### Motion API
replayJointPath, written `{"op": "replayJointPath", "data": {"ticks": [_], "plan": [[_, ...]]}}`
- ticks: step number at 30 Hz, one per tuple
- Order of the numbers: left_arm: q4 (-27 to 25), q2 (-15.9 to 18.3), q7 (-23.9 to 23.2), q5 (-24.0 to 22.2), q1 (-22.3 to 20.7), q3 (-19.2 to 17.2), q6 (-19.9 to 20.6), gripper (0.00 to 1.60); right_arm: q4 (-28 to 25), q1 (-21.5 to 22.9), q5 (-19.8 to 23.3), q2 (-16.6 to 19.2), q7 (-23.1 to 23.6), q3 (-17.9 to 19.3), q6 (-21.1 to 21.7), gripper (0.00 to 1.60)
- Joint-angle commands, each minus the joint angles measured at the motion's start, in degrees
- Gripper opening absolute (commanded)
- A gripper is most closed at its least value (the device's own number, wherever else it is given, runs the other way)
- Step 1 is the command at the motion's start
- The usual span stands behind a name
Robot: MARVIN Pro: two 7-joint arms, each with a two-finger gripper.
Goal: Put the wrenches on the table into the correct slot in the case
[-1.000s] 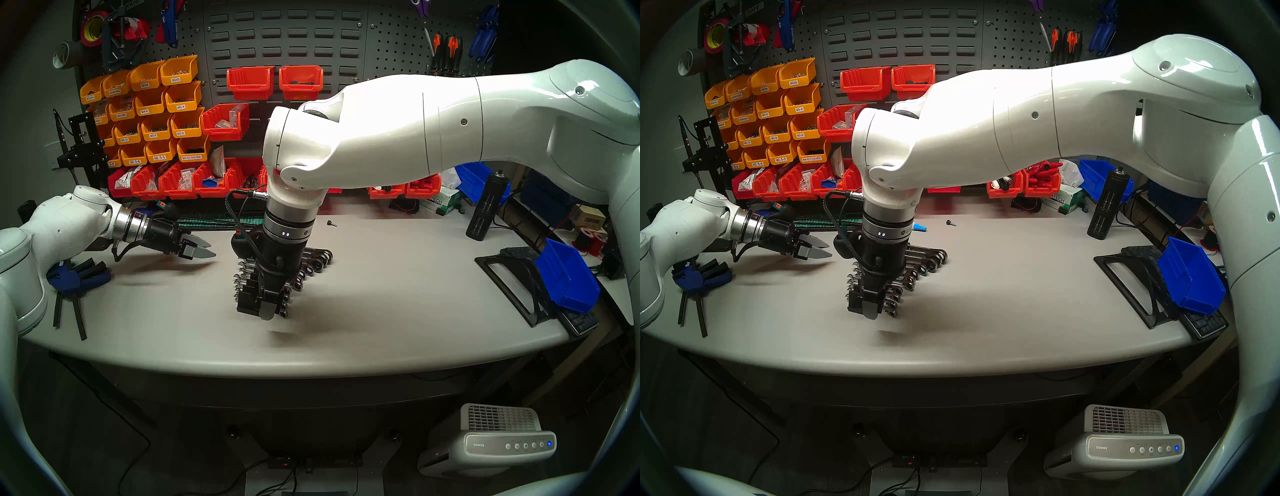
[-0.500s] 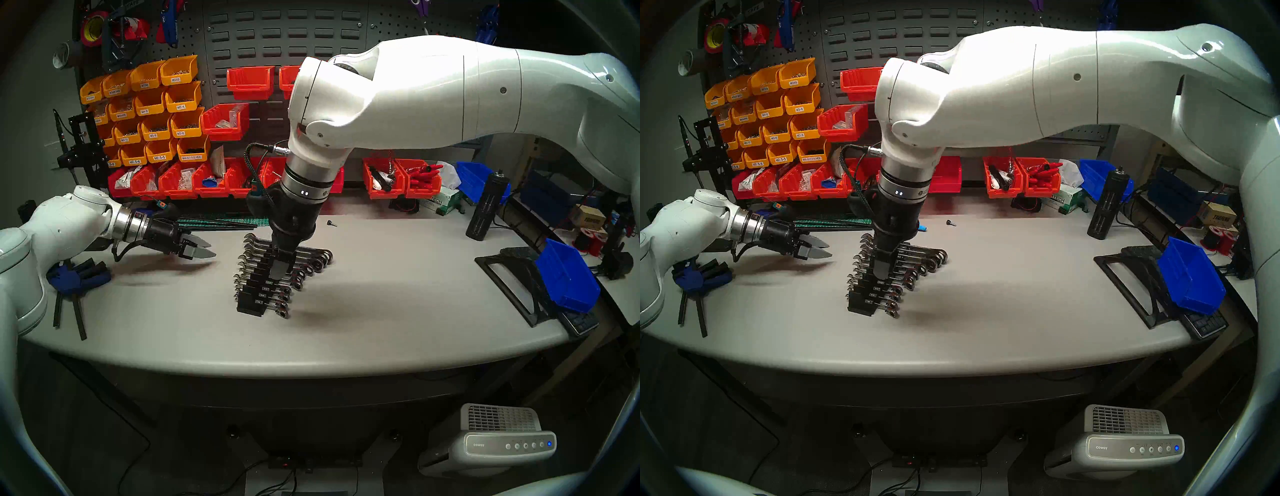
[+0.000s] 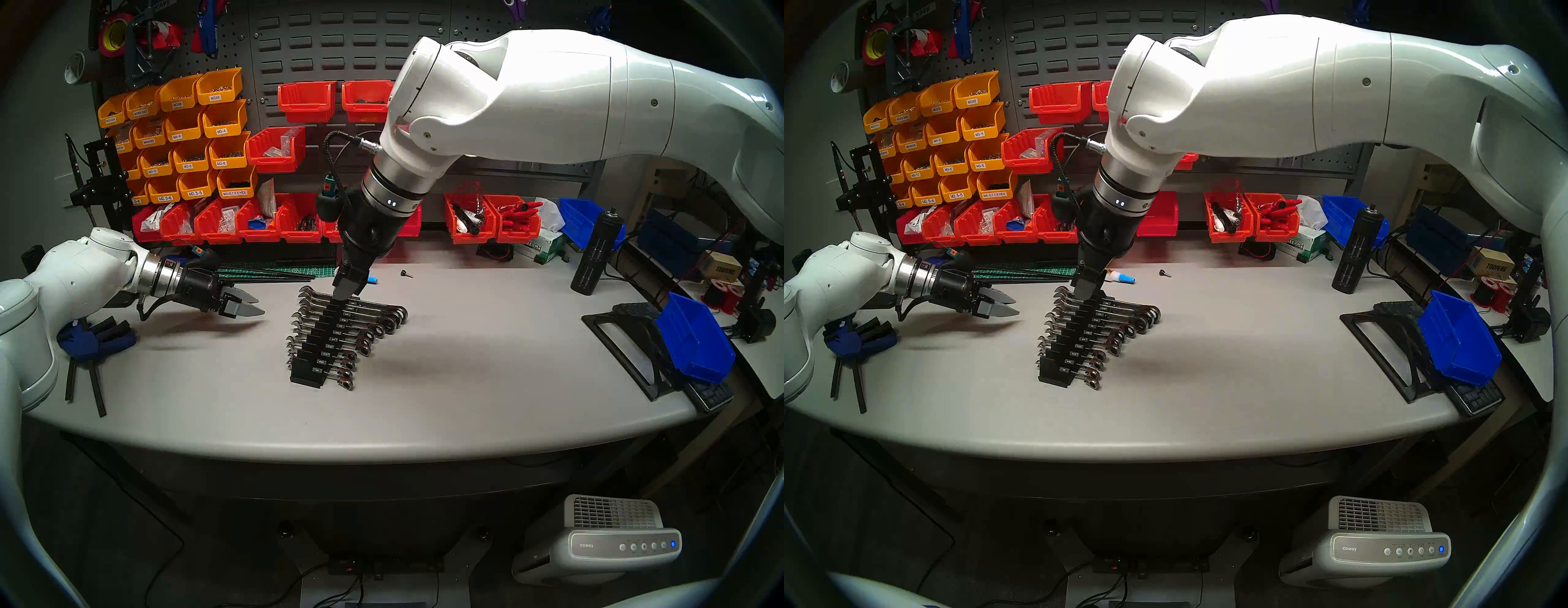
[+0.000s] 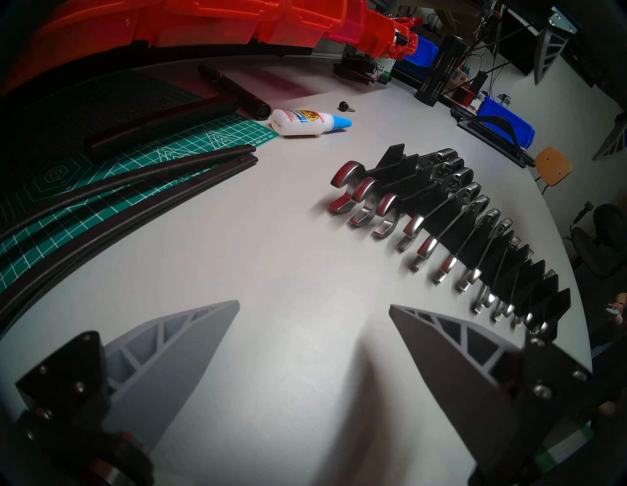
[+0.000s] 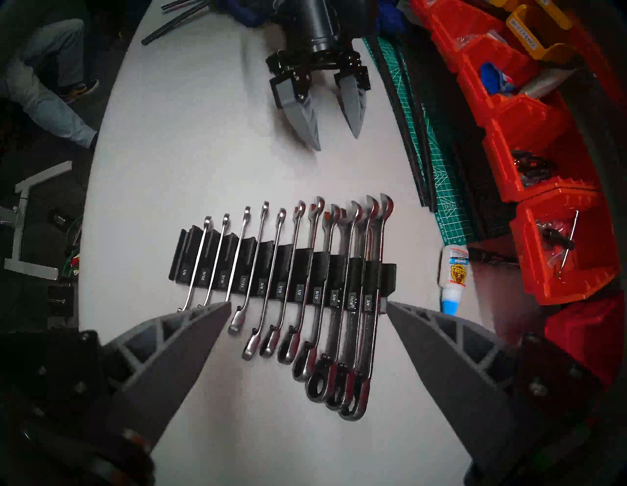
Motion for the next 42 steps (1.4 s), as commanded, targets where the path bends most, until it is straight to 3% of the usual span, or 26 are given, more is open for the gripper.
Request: {"op": "replayJointPath", "data": {"ticks": [1, 3, 4, 16, 24, 26, 27, 35, 42], "plan": [[0.0, -0.1, 0.0, -0.1, -1.5, -0.6, -0.1, 1.6, -1.0, 1.8, 0.7, 6.4, -4.5, 2.6, -4.4, 1.6], [0.0, -0.1, 0.0, -0.1, -1.5, -0.6, -0.1, 1.6, -2.9, 0.6, 1.2, 9.1, -7.2, 3.7, -6.5, 1.6], [0.0, -0.1, 0.0, -0.1, -1.5, -0.6, -0.1, 1.6, -2.1, 1.0, 1.8, 8.0, -7.6, 2.7, -7.1, 1.6], [0.0, -0.1, -0.1, -0.1, -1.5, -0.6, -0.1, 1.6, -9.4, -5.6, 6.2, 15.5, -19.1, 5.0, -17.8, 1.6], [0.1, -0.1, -0.1, -0.1, -1.6, -0.6, -0.1, 1.6, -14.1, -10.8, 5.5, 18.3, -27.8, 4.5, -25.9, 1.6], [0.1, -0.1, -0.1, -0.1, -1.6, -0.6, -0.1, 1.6, -13.8, -11.9, 5.0, 18.4, -26.8, 5.4, -24.9, 1.6], [0.1, -0.1, -0.1, -0.1, -1.6, -0.6, -0.1, 1.6, -14.7, -11.8, 5.3, 18.6, -29.3, 4.7, -27.2, 1.6], [0.1, -0.1, -0.1, -0.1, -1.6, -0.6, 0.0, 1.6, -16.8, -13.1, 5.0, 18.9, -35.8, 4.8, -29.7, 1.6], [0.1, -0.1, -0.1, -0.1, -1.6, -0.6, 0.0, 1.6, -17.4, -13.3, 4.8, 19.0, -37.5, 4.8, -30.2, 1.6]]}}
